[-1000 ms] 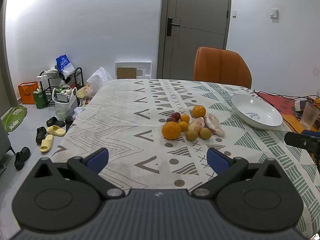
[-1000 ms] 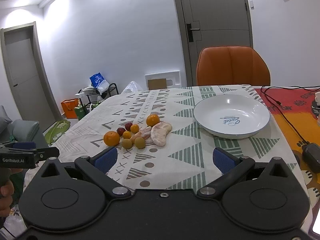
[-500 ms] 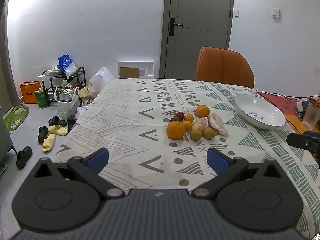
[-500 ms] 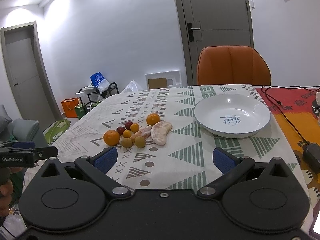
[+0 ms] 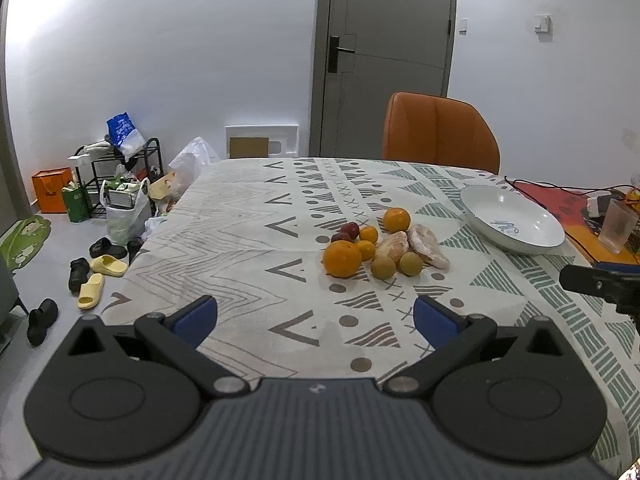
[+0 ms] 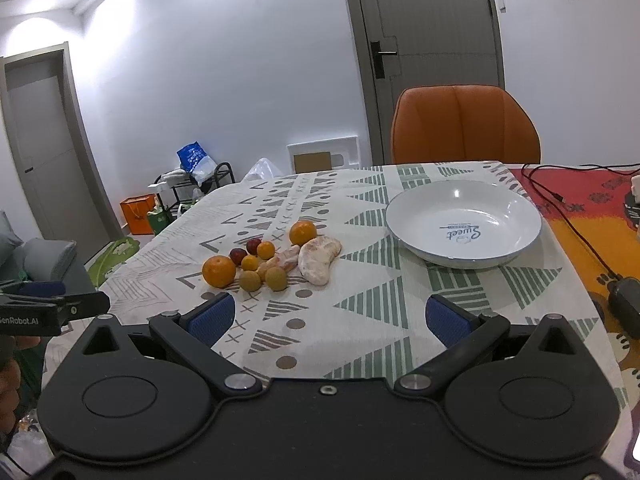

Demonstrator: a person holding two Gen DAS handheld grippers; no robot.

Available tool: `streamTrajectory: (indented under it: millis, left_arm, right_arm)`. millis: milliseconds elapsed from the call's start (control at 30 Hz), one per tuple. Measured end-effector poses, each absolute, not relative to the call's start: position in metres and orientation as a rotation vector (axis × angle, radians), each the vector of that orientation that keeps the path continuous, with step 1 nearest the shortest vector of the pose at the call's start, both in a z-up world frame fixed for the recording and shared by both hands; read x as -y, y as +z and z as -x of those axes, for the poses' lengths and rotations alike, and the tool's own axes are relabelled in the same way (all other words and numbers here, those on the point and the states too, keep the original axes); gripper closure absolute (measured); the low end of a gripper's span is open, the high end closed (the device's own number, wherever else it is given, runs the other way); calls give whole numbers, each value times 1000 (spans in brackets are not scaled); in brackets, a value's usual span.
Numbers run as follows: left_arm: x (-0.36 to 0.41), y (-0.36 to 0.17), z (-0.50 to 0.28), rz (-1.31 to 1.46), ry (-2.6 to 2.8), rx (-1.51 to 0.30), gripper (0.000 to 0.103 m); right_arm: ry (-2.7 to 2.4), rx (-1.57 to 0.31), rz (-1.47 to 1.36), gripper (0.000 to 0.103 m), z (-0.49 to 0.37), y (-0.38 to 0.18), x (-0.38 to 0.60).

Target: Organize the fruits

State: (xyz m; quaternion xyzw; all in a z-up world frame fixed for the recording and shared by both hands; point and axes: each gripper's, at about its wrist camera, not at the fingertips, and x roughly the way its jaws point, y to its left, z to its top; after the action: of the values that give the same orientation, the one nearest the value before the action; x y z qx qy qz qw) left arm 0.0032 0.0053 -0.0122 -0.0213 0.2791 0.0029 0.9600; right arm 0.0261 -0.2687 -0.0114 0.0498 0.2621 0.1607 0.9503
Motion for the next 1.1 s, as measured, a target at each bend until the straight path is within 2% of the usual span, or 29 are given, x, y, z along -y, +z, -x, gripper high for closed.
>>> streamTrajectory:
  millis: [700, 1100]
  left_arm:
    - [-6, -36, -40, 95, -35, -567, 2]
    - [-7, -50, -73, 106, -53, -588, 18]
  right_arm:
    - [408, -617, -134, 0, -62, -39, 258]
    - [430, -633, -169, 0, -91, -53, 250]
